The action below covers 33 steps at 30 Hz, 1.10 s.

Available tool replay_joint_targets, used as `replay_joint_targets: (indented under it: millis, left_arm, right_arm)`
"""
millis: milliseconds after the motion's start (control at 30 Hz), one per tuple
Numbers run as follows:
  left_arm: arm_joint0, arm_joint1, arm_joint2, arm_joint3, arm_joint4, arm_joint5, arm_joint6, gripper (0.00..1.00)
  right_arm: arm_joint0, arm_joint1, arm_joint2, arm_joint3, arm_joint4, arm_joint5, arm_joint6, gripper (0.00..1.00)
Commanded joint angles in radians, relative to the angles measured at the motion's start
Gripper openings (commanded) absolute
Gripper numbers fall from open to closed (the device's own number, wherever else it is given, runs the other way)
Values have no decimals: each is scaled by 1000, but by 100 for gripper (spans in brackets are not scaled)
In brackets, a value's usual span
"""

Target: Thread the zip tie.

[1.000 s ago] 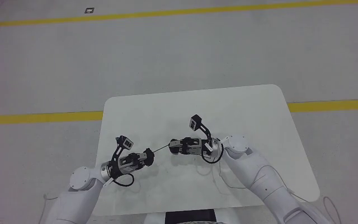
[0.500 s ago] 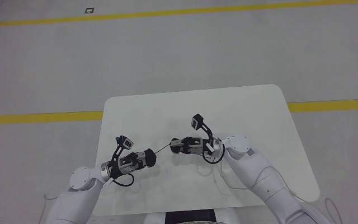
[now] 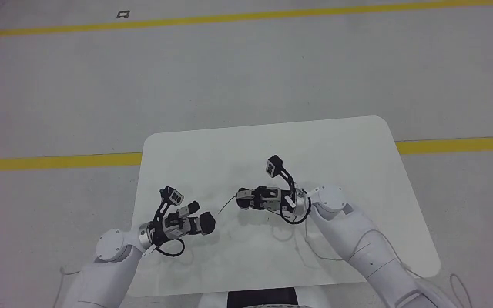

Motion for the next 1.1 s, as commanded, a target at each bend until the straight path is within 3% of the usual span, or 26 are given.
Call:
replay_joint_targets:
  millis: [0, 200, 367, 667, 1067]
  left_arm:
    - [0, 0, 0, 0, 0, 0, 0, 100]
    - [-5, -2, 17, -12, 33, 0, 35, 100]
    - [-16, -8, 23, -13, 36, 0, 28, 100]
    - [-19, -39, 21, -16, 54, 0, 26, 100]
    - [-21, -40, 27, -20, 56, 5, 43, 100]
  right_arm:
    - [0, 0, 0, 0, 0, 0, 0, 0]
    - [-25, 1, 9, -29, 56, -6, -15, 0]
    - [-36, -4, 7, -27, 141, -24, -2, 0]
    - [-42, -22, -37, -4, 235, -22, -18, 0]
    - [-47, -24, -46, -18, 237, -16, -35, 0]
